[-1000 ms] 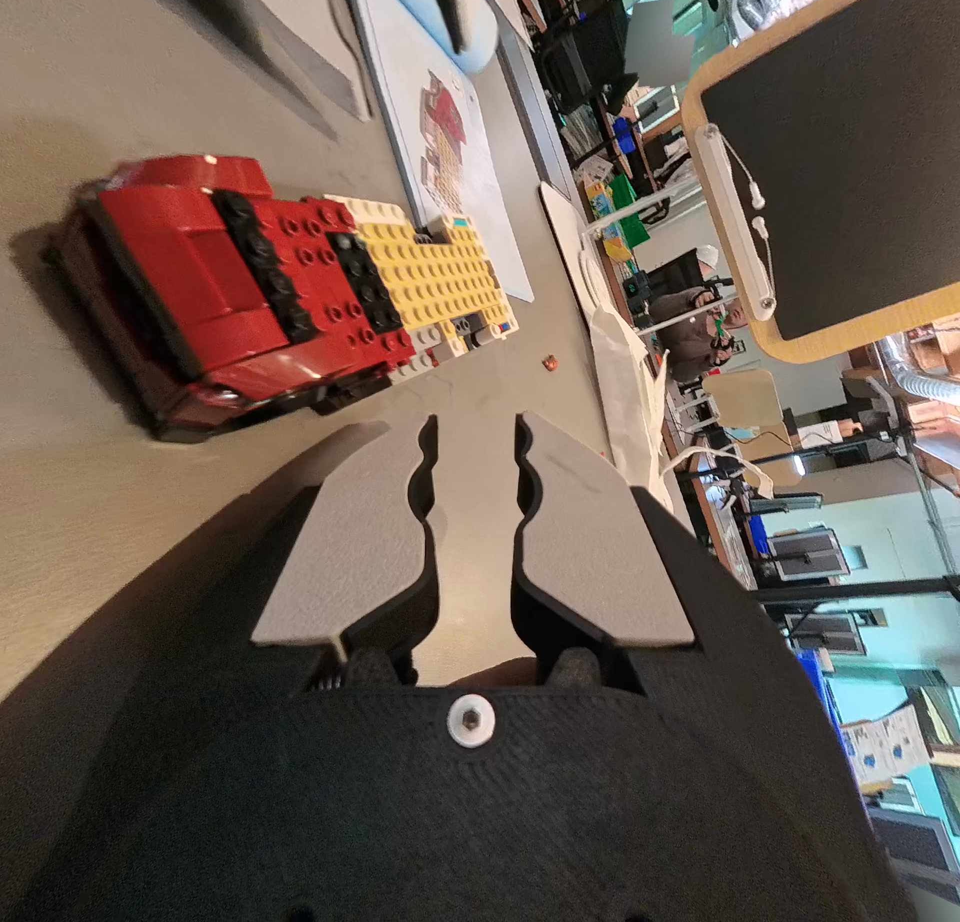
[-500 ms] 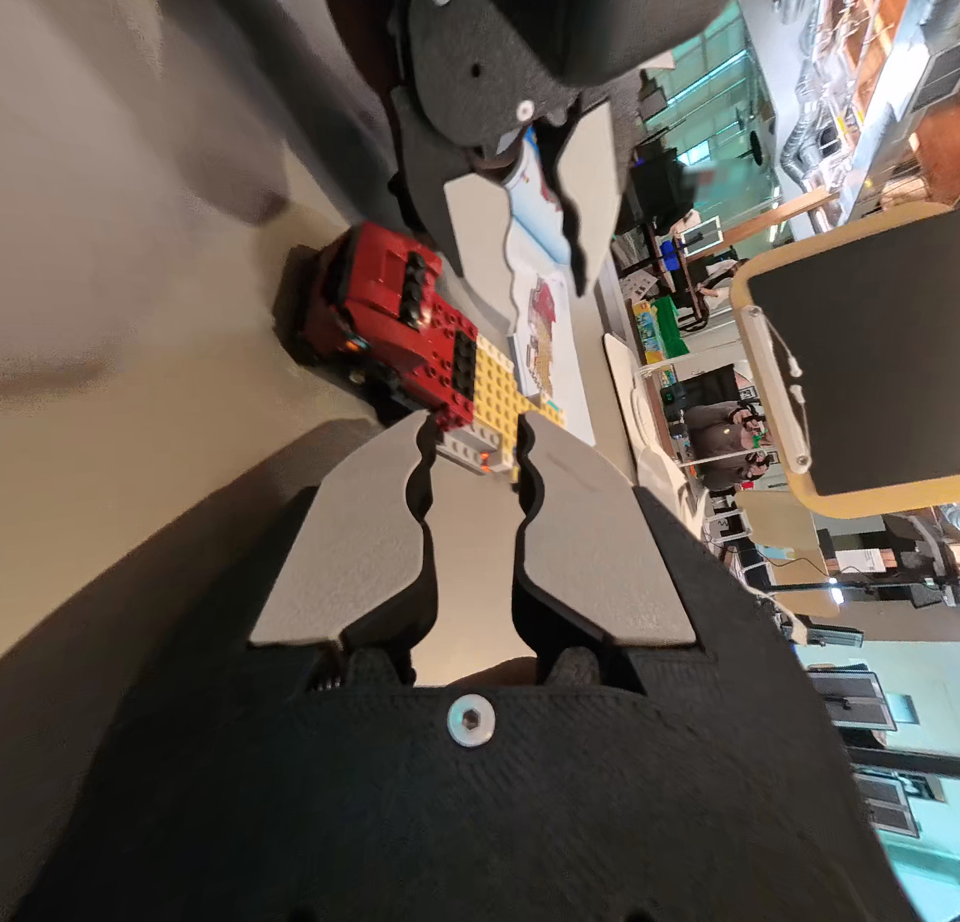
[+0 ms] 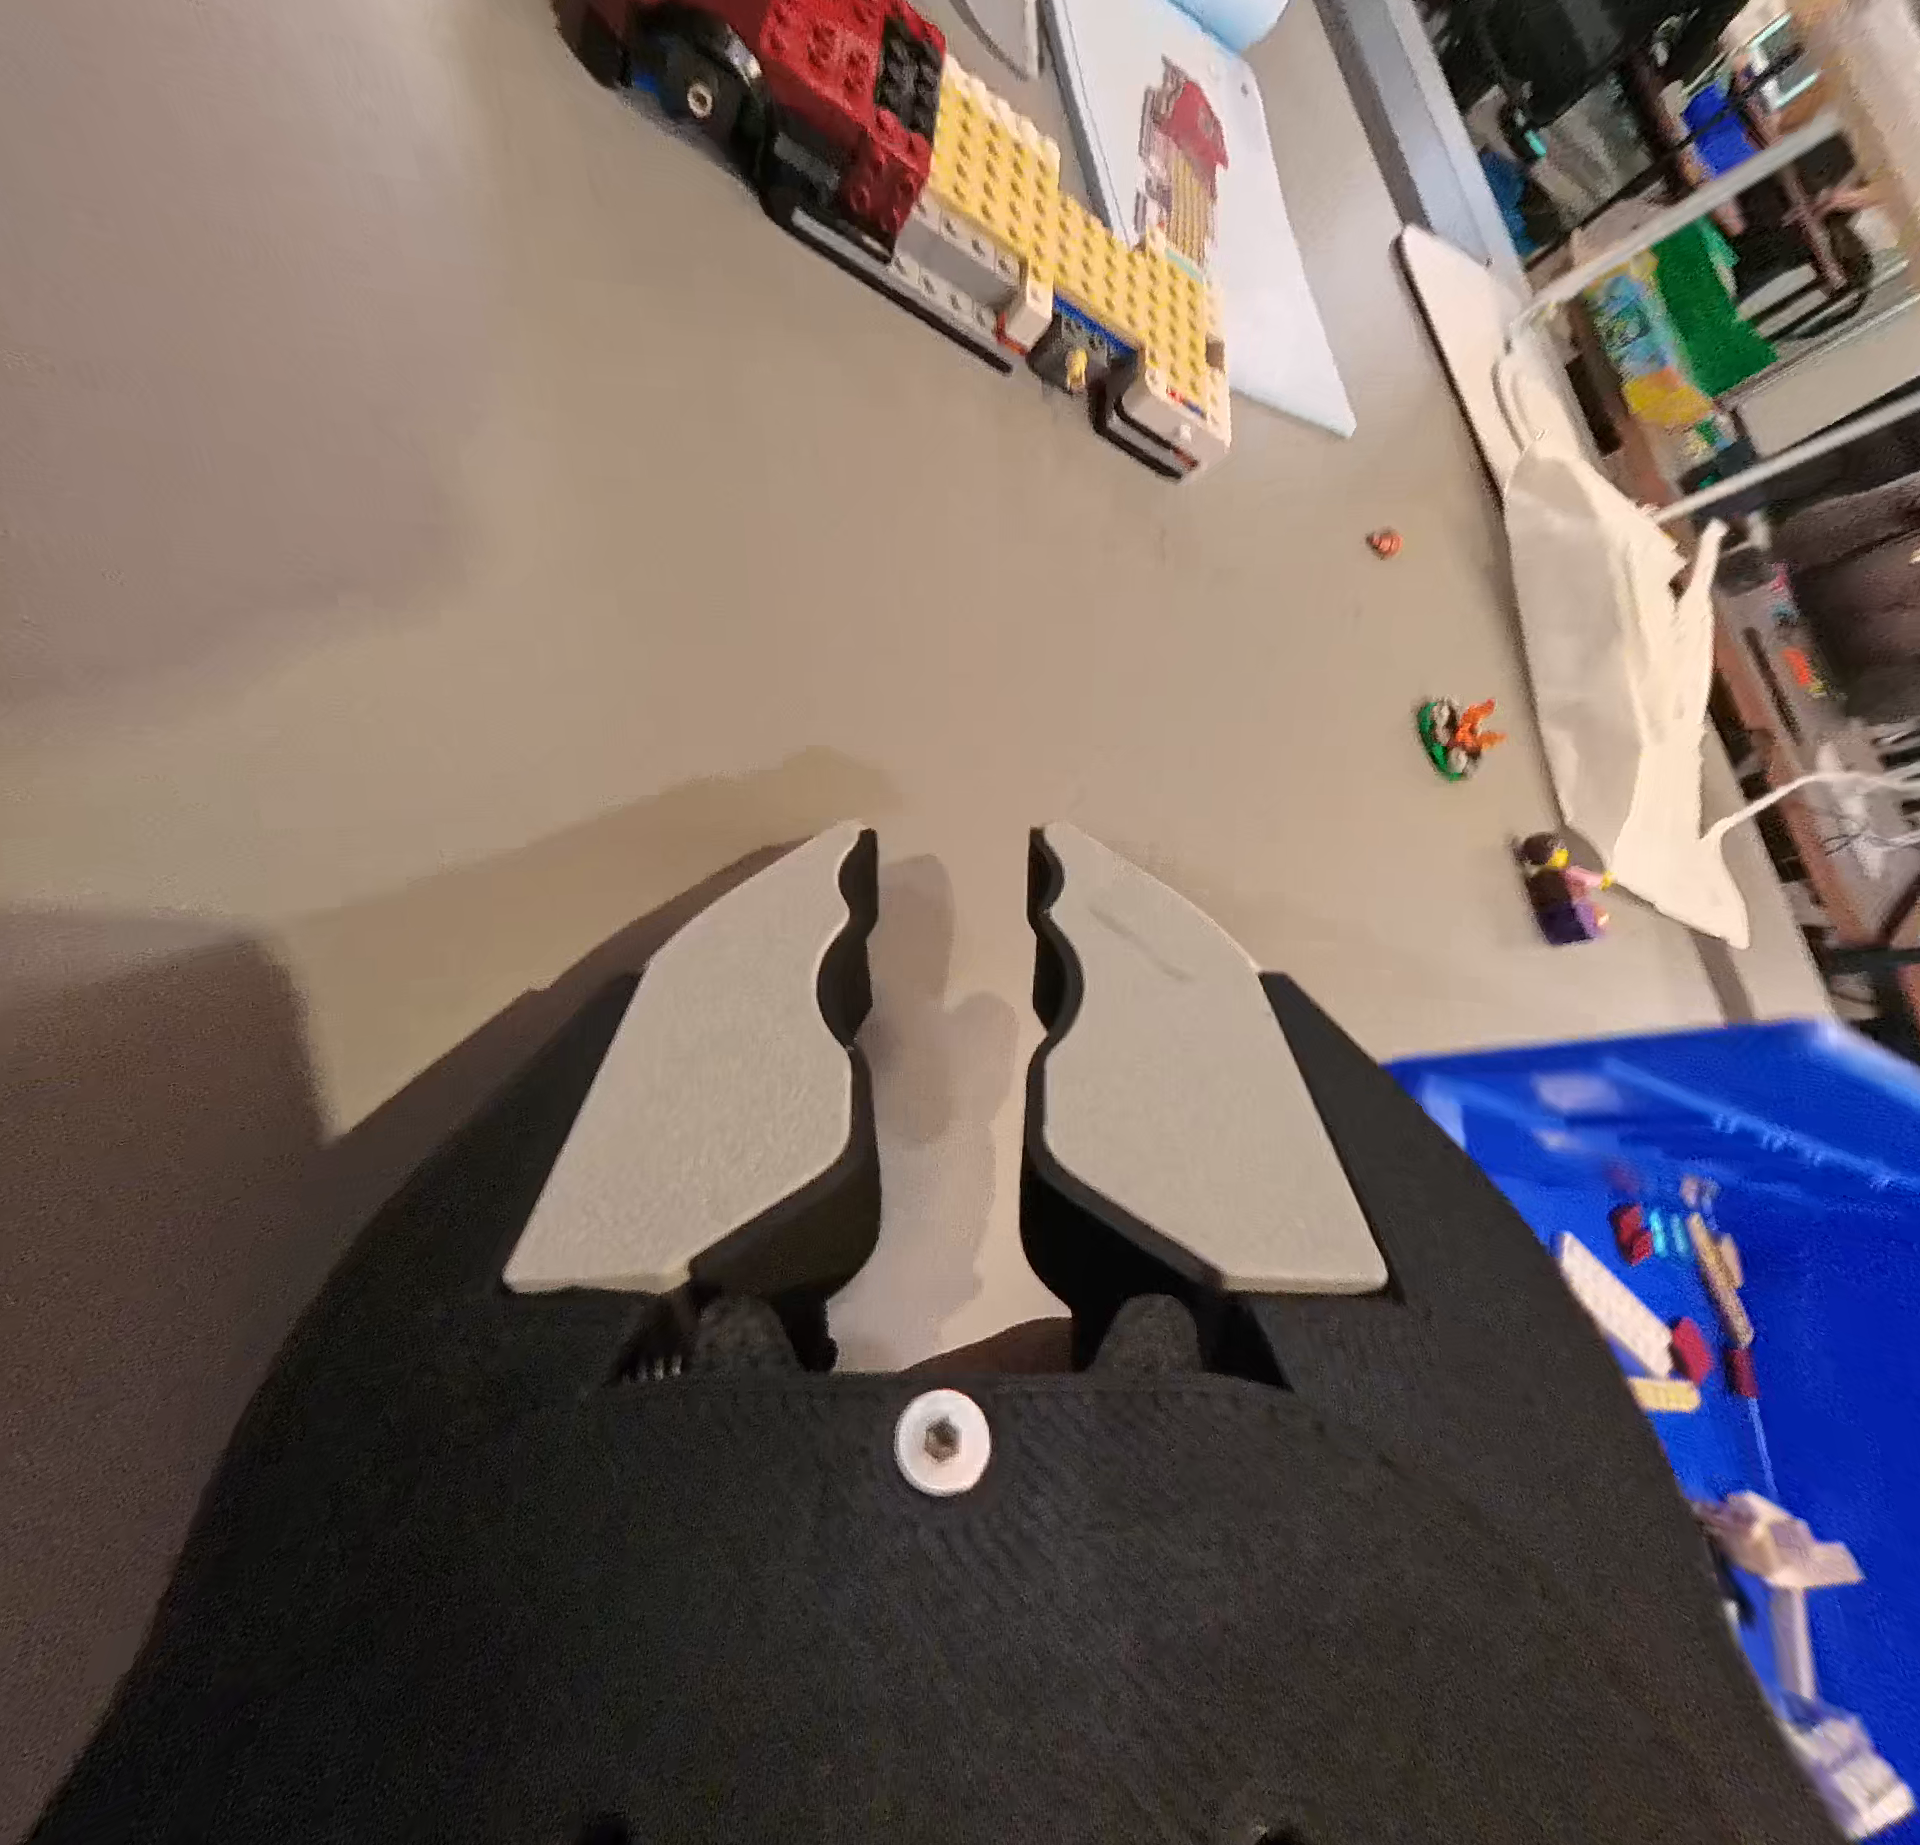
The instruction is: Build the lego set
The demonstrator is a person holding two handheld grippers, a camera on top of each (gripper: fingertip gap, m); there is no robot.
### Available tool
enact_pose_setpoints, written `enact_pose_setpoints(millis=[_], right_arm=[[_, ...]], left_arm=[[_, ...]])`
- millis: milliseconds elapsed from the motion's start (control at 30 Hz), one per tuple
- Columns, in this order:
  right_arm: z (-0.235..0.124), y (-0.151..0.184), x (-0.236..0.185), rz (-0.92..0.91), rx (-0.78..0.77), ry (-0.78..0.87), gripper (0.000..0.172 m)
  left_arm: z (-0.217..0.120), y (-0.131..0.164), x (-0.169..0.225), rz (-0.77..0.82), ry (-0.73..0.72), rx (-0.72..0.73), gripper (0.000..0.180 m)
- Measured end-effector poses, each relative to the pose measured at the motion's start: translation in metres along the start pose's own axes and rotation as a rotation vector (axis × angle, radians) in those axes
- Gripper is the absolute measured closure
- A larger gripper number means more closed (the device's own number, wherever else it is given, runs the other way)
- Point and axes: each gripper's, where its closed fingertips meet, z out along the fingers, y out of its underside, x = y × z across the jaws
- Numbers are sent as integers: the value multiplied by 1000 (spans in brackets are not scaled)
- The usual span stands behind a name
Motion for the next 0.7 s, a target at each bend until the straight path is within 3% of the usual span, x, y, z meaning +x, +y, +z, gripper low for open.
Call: enact_pose_setpoints(millis=[267, 433, 700], right_arm=[[-5, 15, 0, 123, -10, -172, 145], [-3, 17, -1, 180, -32, -237, 145], [-1, 20, -2, 245, -60, -290, 144]], left_arm=[[-20, 4, 4, -261, 115, -27, 122], [-38, 18, 24, -423, 249, -128, 113], [-50, 27, 32, -516, 264, -184, 107]])
